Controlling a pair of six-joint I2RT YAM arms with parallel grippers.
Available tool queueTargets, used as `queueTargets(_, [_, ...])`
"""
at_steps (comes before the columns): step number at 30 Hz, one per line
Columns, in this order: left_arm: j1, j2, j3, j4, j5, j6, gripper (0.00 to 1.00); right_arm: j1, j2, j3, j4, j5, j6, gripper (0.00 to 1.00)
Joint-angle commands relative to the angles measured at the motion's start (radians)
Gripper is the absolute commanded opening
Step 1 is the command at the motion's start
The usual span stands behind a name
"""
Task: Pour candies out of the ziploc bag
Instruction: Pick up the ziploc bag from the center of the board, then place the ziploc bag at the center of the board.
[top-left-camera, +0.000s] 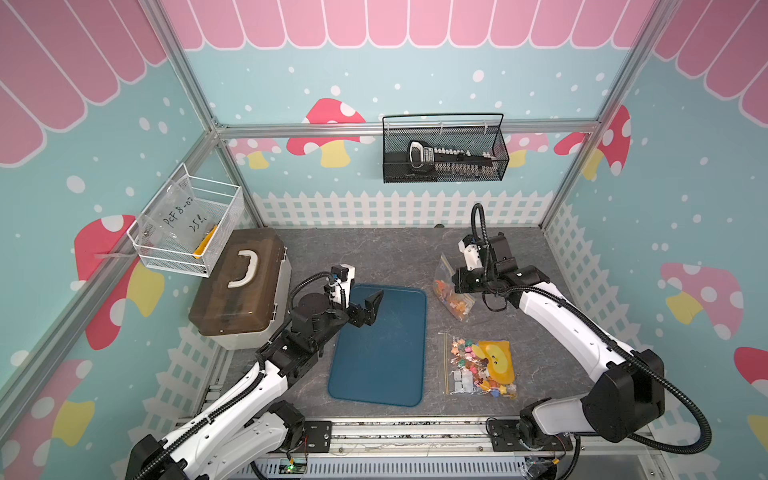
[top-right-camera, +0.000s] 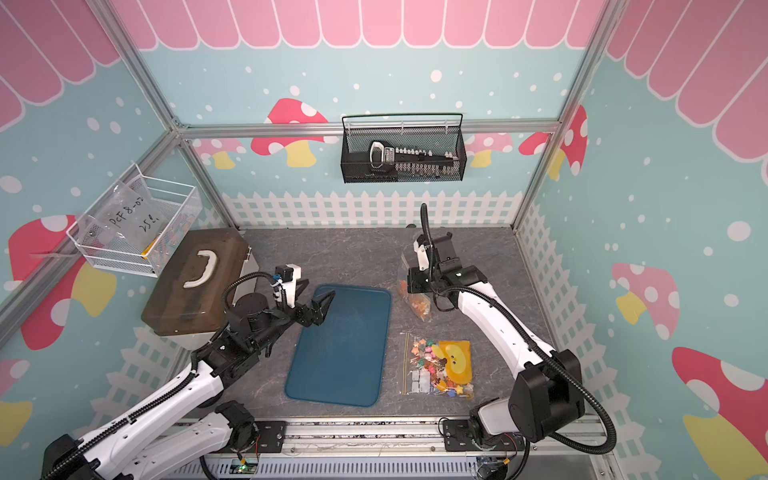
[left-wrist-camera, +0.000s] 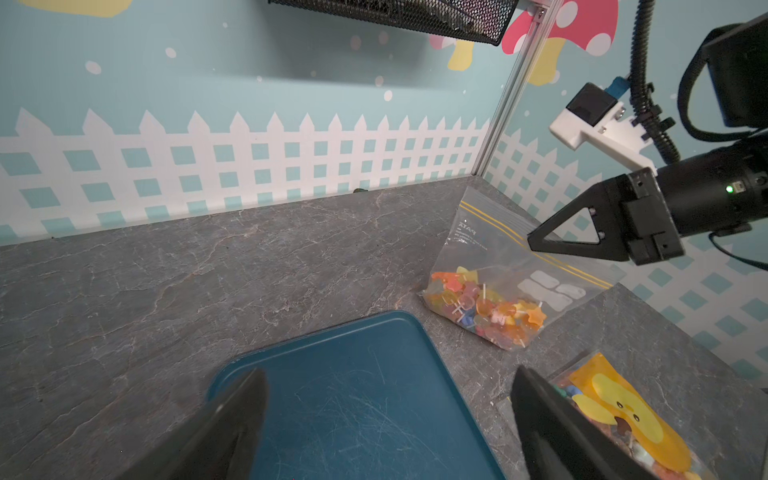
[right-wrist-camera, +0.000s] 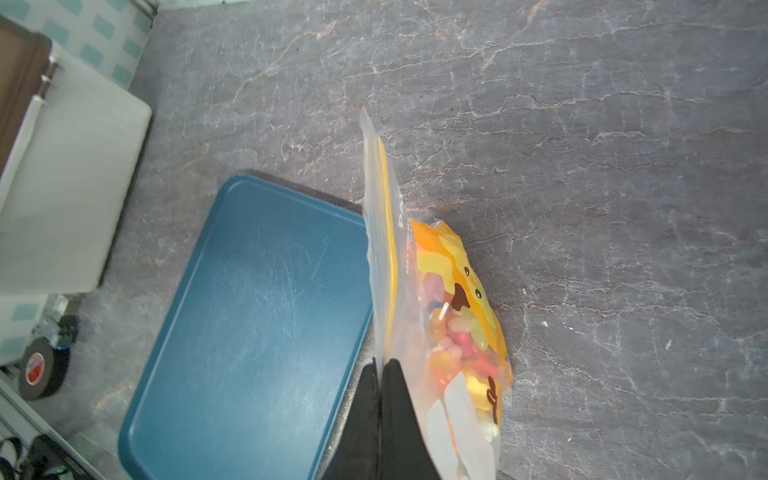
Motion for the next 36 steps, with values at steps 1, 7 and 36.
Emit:
queueTargets(1, [-0.009, 0.005, 0.037, 0.013, 0.012, 0.023, 0.95, -0.023, -0.061, 0.049, 0.058, -0.034, 0.112, 0.00])
queueTargets(7, [-0.016, 0.025, 0.037, 0.023, 0.012, 0.025, 0.95, -0.056, -0.101, 0.021, 0.075, -0.008, 0.182, 0.00])
queueTargets(36, [-0.105, 0.488, 0.250, 0.194, 0.393, 0.258, 0.98, -0.218, -0.194, -0.159, 0.134, -0.030, 0.018, 0.50])
